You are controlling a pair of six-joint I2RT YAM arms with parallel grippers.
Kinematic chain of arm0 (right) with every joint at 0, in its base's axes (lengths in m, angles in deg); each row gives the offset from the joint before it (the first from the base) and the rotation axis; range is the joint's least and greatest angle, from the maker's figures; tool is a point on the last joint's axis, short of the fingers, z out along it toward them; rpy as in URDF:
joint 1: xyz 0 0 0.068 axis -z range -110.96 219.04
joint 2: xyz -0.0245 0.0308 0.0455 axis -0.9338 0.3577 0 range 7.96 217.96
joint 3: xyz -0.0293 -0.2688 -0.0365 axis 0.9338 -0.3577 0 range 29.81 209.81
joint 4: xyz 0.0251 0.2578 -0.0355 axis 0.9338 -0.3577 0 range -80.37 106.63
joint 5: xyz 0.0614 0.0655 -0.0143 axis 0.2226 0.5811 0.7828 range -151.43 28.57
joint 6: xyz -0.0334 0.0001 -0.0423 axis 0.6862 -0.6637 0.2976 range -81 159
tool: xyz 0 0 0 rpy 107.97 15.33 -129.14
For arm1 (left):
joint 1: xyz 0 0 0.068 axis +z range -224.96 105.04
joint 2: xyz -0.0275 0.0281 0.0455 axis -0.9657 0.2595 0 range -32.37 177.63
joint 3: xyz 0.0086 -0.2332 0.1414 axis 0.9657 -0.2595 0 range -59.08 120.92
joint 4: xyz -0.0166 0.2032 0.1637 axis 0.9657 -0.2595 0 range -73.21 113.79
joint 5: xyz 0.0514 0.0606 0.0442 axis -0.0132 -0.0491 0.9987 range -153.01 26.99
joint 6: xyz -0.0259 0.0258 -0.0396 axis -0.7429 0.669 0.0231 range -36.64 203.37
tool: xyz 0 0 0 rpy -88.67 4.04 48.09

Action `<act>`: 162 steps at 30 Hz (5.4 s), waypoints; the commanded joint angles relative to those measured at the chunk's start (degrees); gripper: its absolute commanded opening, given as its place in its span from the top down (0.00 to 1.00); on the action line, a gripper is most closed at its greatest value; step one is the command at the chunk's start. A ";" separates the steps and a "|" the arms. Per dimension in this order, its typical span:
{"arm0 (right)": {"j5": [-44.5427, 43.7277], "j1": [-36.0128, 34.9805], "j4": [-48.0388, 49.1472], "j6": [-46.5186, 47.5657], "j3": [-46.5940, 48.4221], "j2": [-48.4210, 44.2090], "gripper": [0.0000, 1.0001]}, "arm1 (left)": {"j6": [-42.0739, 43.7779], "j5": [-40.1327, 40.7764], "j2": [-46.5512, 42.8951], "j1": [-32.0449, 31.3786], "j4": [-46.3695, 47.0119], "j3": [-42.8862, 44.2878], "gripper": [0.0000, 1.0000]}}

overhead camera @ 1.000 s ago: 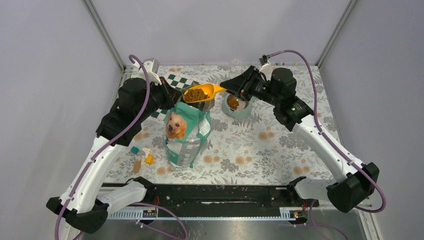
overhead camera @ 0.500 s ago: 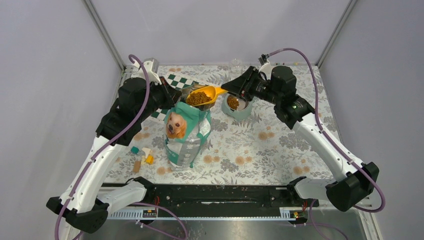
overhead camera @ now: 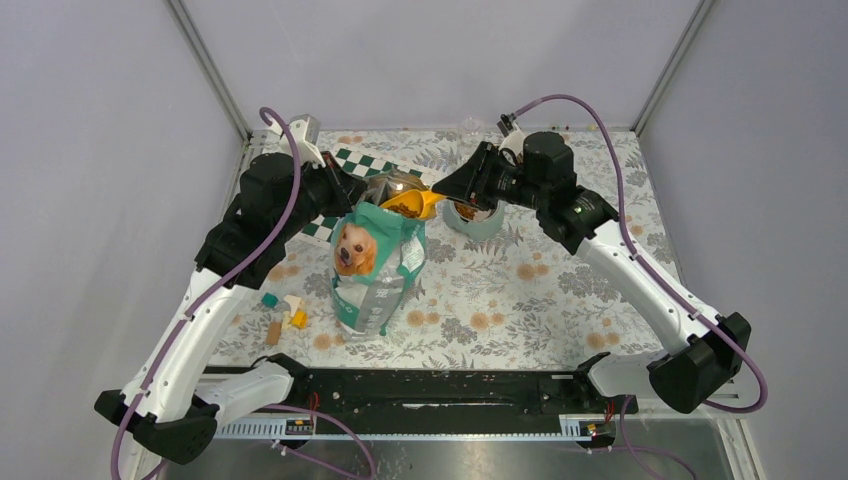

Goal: Serve the pet food

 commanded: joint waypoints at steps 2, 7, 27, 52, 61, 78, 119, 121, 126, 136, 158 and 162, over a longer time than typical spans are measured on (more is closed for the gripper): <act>-0.86 -0.23 0.21 2.47 2.69 -0.21 1.00 | -1.31 -0.96 -0.38 0.08 9.41 2.77 1.00; -0.29 -0.13 3.57 -0.81 1.13 -0.34 1.00 | -1.83 0.10 -0.46 0.08 9.40 2.73 1.00; -1.79 2.26 16.86 -16.09 -6.60 -4.49 1.00 | 0.95 3.52 -1.00 0.16 6.12 4.19 1.00; 4.60 8.43 28.71 -24.60 -13.75 -9.76 1.00 | 1.61 2.69 0.21 0.37 5.59 5.74 1.00; 7.64 14.14 30.56 -26.57 -17.04 -14.42 1.00 | 0.92 2.87 -0.13 0.62 6.78 4.53 1.00; 13.33 31.49 46.72 -35.01 -33.28 -16.26 1.00 | -1.86 4.14 0.01 0.73 6.69 4.75 1.00; -6.93 34.83 29.14 0.03 -32.26 3.78 1.00 | 3.67 4.33 1.99 0.79 5.83 4.90 1.00; -9.65 33.37 26.46 1.77 -30.87 3.92 1.00 | 4.08 4.69 1.62 0.89 5.58 4.89 1.00; -15.12 29.55 21.65 5.30 -27.31 4.72 1.00 | 4.13 5.26 1.34 0.94 5.13 4.93 1.00; -25.99 25.80 14.36 15.72 -20.39 2.86 1.00 | 3.56 5.43 0.08 0.98 4.53 4.79 1.00; 12.60 23.59 15.31 3.30 -10.33 -21.56 1.00 | 1.37 -0.92 0.87 1.03 5.41 5.00 1.00; 11.23 19.19 11.85 4.53 -6.85 -21.83 1.00 | 0.25 -2.00 0.53 1.03 7.58 3.86 1.00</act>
